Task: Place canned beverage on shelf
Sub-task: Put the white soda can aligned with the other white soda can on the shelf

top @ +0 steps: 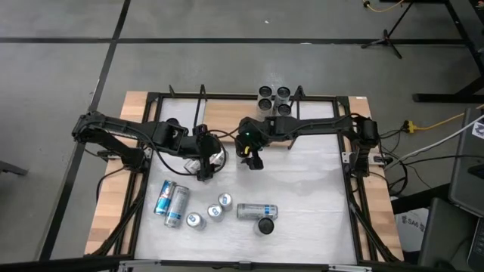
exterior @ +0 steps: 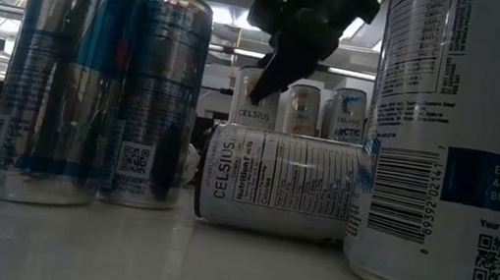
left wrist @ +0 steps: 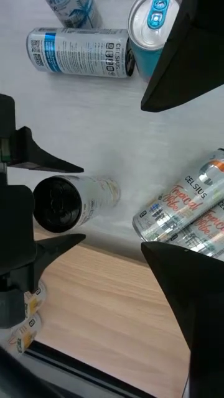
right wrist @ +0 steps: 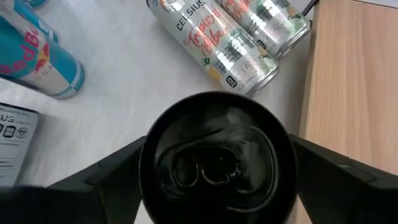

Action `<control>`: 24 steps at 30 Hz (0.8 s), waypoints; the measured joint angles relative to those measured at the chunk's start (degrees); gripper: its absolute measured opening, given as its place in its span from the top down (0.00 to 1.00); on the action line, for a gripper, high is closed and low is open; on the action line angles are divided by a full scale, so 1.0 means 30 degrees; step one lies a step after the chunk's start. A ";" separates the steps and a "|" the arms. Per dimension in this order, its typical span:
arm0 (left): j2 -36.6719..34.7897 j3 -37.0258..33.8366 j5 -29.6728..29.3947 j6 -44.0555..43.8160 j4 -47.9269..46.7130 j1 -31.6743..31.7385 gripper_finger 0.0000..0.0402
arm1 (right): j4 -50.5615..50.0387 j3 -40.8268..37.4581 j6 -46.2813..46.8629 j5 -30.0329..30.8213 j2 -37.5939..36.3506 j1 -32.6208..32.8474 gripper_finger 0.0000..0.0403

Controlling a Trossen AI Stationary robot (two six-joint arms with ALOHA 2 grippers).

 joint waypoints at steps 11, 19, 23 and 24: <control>0.0007 0.0000 0.0000 0.0020 0.0036 0.0000 0.13 | -0.0615 0.0000 0.0015 -0.0025 -0.0305 -0.0022 0.42; 0.0007 0.0000 -0.0044 0.0028 0.0135 0.0000 0.13 | -0.2786 -0.0036 0.0007 -0.0003 -0.2754 -0.0209 0.42; 0.0007 0.0000 -0.0051 0.0028 0.0157 0.0000 0.13 | -0.3996 -0.0036 0.0001 0.0136 -0.4151 -0.0711 0.38; 0.0007 0.0000 -0.0051 0.0028 0.0198 0.0000 0.13 | -0.4269 -0.0036 -0.0001 0.0168 -0.4445 -0.0861 0.37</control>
